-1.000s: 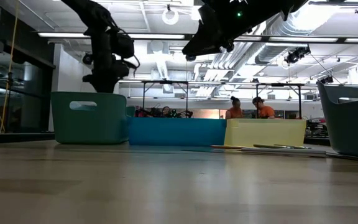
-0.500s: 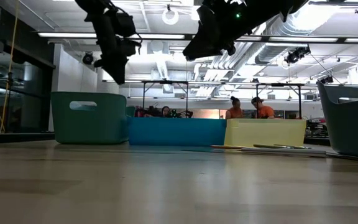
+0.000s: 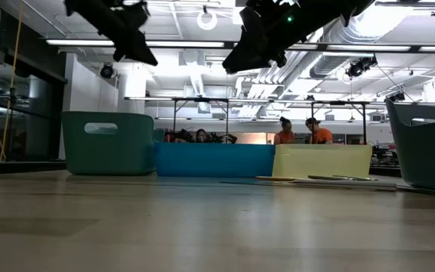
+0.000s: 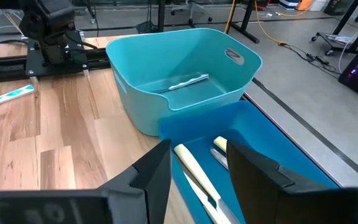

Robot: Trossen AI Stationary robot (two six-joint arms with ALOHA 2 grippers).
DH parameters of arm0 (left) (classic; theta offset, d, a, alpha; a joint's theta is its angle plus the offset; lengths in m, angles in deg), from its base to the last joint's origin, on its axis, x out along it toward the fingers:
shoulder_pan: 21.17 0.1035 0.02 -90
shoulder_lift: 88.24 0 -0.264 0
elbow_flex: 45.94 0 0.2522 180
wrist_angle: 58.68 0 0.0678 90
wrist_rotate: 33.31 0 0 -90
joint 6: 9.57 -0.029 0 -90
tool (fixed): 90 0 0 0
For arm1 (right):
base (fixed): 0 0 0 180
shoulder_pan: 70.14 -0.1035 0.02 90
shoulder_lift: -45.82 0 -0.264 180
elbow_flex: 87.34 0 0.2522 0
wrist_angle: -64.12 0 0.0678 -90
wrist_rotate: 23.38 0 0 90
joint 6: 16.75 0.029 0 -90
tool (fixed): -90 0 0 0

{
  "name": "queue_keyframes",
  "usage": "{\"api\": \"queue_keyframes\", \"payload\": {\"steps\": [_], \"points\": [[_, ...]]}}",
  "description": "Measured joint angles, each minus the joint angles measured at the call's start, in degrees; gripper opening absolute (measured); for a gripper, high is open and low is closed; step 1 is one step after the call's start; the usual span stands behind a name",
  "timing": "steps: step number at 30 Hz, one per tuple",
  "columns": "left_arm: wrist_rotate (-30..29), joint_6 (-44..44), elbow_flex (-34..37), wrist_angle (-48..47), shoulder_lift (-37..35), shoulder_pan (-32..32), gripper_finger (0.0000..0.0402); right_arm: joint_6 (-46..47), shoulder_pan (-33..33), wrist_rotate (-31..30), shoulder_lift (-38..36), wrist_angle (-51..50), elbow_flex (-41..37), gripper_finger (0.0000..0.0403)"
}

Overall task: Sort silverware by color (type)
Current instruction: Put the blue knife into the green bin

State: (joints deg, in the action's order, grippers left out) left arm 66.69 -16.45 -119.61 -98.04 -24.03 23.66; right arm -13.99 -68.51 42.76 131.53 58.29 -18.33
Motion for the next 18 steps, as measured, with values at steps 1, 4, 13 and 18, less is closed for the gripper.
{"api": "queue_keyframes", "payload": {"steps": [1,4,13,18], "points": [[0.4,0.0,2.8,2.9,-2.4,-1.1,0.0001,0.0,0.0,0.0,0.0,0.0,0.0,0.0152],[1.3,0.5,10.5,11.1,-9.7,-4.6,0.0001,-0.1,0.0,0.0,0.0,0.1,0.0,0.0152],[3.1,5.4,25.8,28.4,-27.3,-16.3,0.0001,-0.2,0.0,0.0,0.0,2.6,0.0,0.0152],[2.8,6.9,31.1,32.9,-32.9,-21.8,0.0000,-1.4,0.0,0.0,0.0,4.8,0.0,0.0152]]}}
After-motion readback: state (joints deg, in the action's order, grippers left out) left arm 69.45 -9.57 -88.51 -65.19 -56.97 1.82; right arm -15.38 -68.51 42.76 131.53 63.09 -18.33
